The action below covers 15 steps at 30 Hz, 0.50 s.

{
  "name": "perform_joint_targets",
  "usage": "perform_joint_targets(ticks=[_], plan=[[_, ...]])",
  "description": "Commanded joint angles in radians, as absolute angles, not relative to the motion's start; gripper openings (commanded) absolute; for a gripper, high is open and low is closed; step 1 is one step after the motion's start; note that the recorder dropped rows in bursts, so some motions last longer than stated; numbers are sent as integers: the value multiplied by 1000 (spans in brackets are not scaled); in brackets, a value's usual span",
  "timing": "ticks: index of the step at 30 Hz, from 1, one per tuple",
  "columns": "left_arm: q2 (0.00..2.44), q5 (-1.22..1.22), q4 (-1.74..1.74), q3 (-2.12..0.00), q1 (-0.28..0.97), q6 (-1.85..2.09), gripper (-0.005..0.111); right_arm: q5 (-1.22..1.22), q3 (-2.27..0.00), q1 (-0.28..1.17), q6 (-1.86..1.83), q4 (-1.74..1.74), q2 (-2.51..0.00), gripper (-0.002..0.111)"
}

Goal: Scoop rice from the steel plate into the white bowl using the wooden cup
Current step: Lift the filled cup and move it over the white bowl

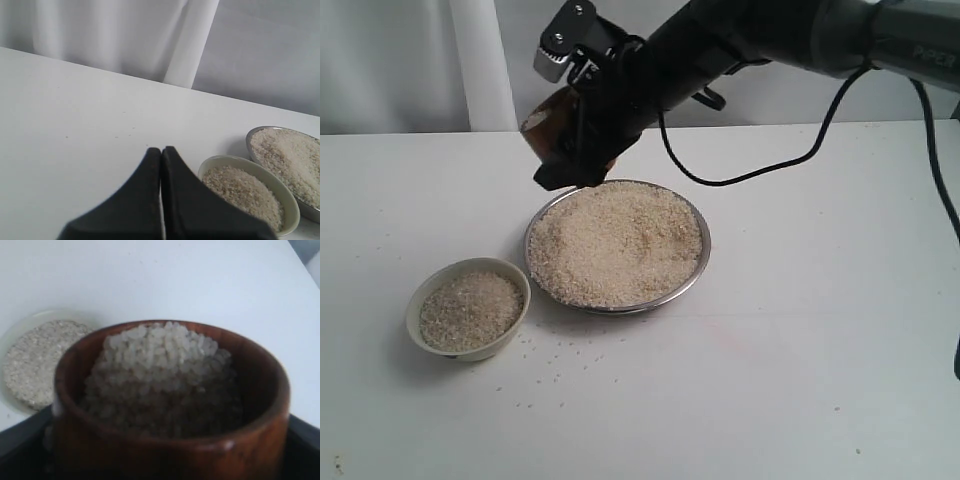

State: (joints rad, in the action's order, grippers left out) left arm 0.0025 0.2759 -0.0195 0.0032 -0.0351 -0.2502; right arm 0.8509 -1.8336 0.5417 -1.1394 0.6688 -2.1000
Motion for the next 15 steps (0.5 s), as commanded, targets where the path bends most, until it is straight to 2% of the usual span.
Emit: perform_joint_targets(ticks=[1, 4, 7, 11, 15], plan=[[0, 267, -18, 0, -30, -254, 0, 780, -1841, 629, -1151, 615, -2084, 14], [0, 267, -18, 0, -30, -254, 0, 688, -1841, 709, -1091, 444, -2084, 14], [0, 267, -18, 0, -30, -254, 0, 618, -1841, 783, -928, 172, -2093, 0], [0, 267, -18, 0, -30, -254, 0, 601, -1841, 821, -810, -24, -2122, 0], [0, 267, -18, 0, -30, -254, 0, 584, -1841, 838, -798, -44, -2152, 0]])
